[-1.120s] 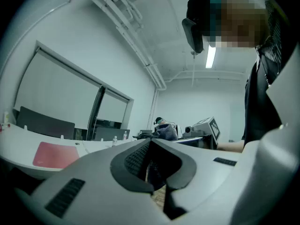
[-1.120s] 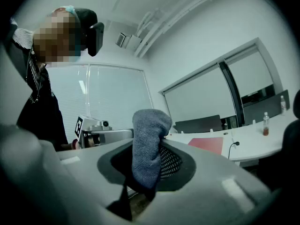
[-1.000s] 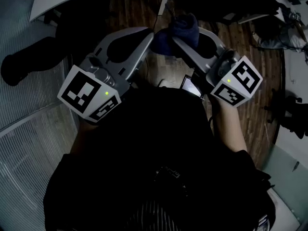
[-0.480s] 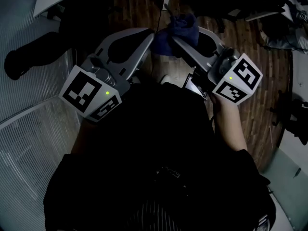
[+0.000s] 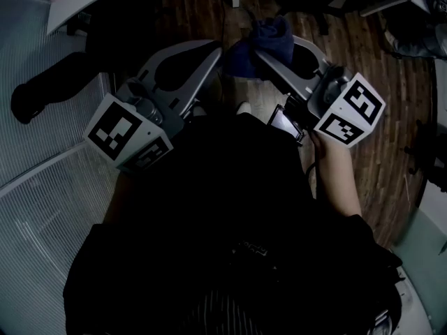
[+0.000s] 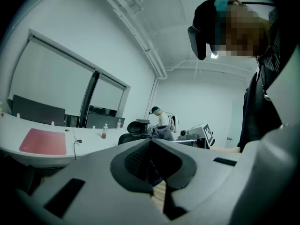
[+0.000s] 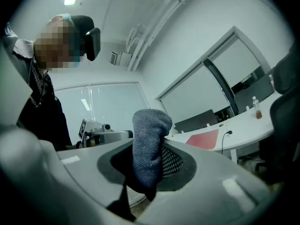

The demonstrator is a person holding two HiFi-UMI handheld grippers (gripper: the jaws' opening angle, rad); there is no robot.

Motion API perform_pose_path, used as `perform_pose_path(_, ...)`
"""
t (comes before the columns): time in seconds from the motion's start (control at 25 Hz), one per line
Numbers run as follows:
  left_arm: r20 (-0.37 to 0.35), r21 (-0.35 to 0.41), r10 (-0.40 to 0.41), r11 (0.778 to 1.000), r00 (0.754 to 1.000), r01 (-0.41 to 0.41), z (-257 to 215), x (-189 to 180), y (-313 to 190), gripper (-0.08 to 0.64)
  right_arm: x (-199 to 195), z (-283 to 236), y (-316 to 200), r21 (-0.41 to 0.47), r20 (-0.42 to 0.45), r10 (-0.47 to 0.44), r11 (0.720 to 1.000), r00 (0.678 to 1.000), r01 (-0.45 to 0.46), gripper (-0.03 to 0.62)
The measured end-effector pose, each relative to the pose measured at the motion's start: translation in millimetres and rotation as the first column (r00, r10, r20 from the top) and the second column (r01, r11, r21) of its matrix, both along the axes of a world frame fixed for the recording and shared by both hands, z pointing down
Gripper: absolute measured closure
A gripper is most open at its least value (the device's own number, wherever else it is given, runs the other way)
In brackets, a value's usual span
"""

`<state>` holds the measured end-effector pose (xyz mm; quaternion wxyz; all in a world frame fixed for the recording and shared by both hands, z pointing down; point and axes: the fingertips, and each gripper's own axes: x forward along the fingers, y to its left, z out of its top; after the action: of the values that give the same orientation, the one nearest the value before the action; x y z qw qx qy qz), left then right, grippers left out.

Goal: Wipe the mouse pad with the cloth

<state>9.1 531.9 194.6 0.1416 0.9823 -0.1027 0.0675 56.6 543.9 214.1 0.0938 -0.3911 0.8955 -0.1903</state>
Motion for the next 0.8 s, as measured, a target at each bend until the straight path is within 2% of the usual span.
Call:
perform_pose_path(0.12,0.043,0.004,0.04,0.999,0.998,-0.04,-4.0,30.0,-1.7,0.56,43.1,3.8,2.5,-0.017,0.015,0.052,0.998,0.999,-0.052,0.491)
perform_pose_path(0.24,0.053,-0.014,0.058,0.998,0.997,-0.057,11.2,37.9,-11.5,0.56,65.6,15.4,-2.0,-0.03,0.052,0.108,0.994,0.993,-0.106,0.49)
perform_pose_path(0.44,0.062,-0.044,0.118,0.992,0.991,-0.115,14.4,43.6,-6.2,0.56,61.9,10.6,-2.0,-0.027,-0.002,0.136,0.99,0.991,-0.136,0.489)
perform_pose_path(0.56,0.042,-0.061,0.151,0.987,0.988,-0.149,14.0,53.2,-6.0,0.56,60.1,3.7,-1.3,-0.017,-0.024,0.137,0.99,0.99,-0.138,0.489)
perform_pose_path(0.8,0.009,-0.051,0.231,0.972,0.973,-0.23,20.8,66.1,-8.0,0.56,59.6,0.9,-0.5,-0.008,-0.096,0.172,0.985,0.98,-0.174,0.489)
